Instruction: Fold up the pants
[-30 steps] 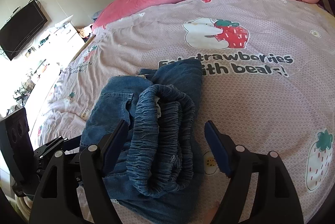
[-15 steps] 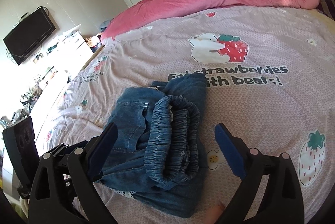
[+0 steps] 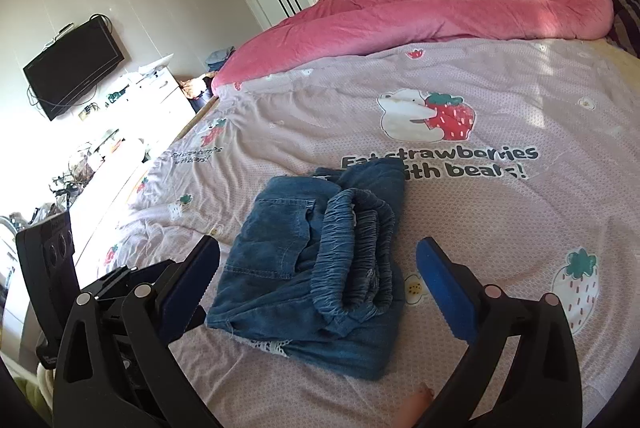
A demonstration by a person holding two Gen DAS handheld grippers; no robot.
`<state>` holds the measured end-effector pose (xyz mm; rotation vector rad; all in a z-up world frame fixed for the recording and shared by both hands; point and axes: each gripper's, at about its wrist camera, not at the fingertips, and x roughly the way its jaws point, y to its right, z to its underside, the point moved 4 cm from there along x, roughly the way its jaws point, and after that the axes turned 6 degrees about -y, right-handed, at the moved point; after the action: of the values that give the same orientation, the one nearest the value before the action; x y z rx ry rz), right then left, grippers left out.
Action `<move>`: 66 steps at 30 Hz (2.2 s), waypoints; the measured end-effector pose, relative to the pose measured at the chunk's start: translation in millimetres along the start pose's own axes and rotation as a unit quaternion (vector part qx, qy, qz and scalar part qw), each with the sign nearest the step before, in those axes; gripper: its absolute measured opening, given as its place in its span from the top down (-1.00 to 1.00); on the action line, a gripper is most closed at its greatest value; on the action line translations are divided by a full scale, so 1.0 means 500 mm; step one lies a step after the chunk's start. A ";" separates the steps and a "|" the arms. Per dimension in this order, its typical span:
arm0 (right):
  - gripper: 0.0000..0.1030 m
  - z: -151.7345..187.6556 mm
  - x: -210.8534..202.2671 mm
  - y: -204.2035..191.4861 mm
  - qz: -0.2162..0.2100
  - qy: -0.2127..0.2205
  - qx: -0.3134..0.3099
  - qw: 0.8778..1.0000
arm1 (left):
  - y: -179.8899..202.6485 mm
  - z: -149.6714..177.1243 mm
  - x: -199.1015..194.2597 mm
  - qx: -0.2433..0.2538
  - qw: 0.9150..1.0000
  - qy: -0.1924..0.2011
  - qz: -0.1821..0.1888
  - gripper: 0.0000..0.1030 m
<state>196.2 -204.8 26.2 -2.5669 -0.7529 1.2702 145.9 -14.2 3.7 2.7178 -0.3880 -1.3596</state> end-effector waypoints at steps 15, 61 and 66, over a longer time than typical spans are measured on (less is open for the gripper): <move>-0.91 0.072 -0.127 -0.064 0.047 0.044 -0.058 0.996 | 0.019 0.053 -0.090 -0.012 0.999 0.027 -0.020 -0.81; -0.91 0.290 -0.115 -0.029 0.125 0.035 -0.067 0.989 | 0.036 0.230 -0.060 -0.019 0.998 -0.007 -0.055 -0.82; -0.91 0.291 -0.113 -0.024 0.126 0.033 -0.062 0.990 | 0.037 0.232 -0.058 -0.019 0.998 -0.009 -0.054 -0.81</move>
<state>49.3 -232.5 -20.6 -2.8633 -0.5224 1.2339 33.5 -19.4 -40.2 2.7340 -0.2168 -1.4036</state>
